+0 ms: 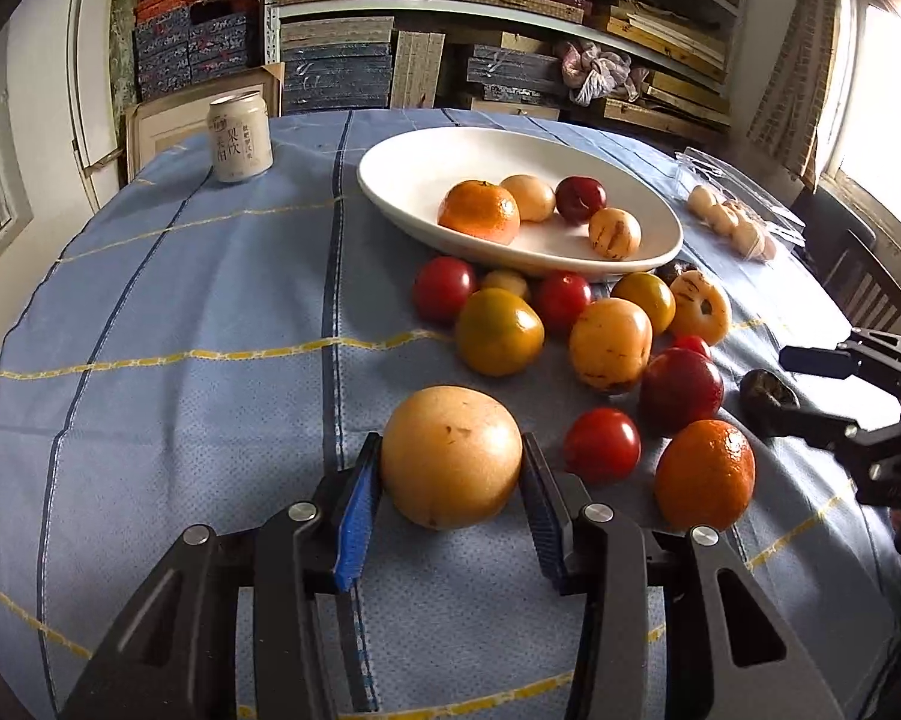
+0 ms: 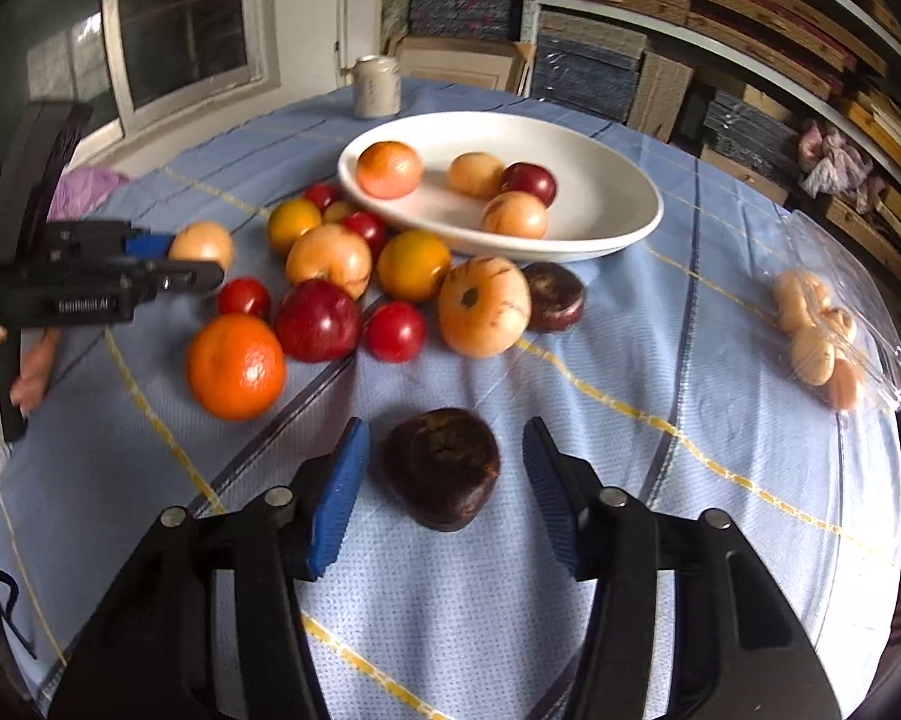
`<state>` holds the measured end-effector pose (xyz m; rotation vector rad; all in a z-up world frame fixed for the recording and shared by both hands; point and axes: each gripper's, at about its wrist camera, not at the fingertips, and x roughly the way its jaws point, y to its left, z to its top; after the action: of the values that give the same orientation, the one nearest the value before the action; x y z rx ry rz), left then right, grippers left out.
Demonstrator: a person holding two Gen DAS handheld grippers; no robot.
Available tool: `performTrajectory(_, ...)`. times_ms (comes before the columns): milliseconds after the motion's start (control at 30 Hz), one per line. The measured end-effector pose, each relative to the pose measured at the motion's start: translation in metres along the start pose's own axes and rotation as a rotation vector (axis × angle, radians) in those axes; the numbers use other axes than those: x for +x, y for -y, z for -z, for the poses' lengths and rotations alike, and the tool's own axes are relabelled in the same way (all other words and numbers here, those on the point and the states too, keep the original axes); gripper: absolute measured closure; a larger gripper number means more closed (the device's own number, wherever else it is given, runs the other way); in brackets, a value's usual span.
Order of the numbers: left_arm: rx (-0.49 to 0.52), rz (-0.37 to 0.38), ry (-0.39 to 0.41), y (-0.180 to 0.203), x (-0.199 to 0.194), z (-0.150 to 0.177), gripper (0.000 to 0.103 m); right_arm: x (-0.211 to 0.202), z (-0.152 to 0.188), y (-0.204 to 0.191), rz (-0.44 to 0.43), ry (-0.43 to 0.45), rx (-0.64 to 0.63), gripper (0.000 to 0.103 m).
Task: Organize fruits
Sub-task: 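Grasp the dark purple fruit with the right tool while the left tool lifts the grapefruit, then carry both fruits onto the white plate and open both tools to release them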
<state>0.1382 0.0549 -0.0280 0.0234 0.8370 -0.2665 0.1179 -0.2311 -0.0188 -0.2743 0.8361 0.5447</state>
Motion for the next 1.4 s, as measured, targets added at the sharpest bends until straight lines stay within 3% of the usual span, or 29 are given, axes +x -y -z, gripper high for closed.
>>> performTrajectory(233,0.001,0.005,0.002,0.0,-0.001,0.001,0.058,0.01,0.003,-0.005,0.008,-0.03,-0.034,0.051)
performTrajectory(333,0.0,0.008,0.001,0.0,-0.001,0.002,0.058,0.014,0.004,-0.002,0.012,-0.043,-0.026,0.059)
performTrajectory(500,-0.011,0.023,-0.007,-0.002,0.0,0.002,0.058,0.017,0.005,0.004,-0.012,-0.041,0.001,0.06)
performTrajectory(667,-0.008,-0.001,0.019,-0.002,-0.003,-0.005,0.058,-0.003,-0.002,0.026,-0.049,0.037,0.107,0.06)
performTrajectory(800,0.015,-0.04,0.038,-0.001,-0.004,-0.038,0.058,-0.025,-0.03,0.051,-0.033,0.135,0.184,0.06)
performTrajectory(933,0.031,-0.074,0.079,0.002,0.003,-0.09,0.058,-0.016,-0.075,0.069,0.001,0.136,0.19,0.06)
performTrajectory(1167,0.028,-0.096,0.032,0.002,0.059,-0.148,0.058,0.051,-0.129,0.109,0.009,0.137,0.33,0.06)
performTrajectory(1400,-0.03,-0.084,-0.017,-0.014,0.109,-0.173,0.058,0.11,-0.172,0.114,0.015,0.061,0.281,0.06)
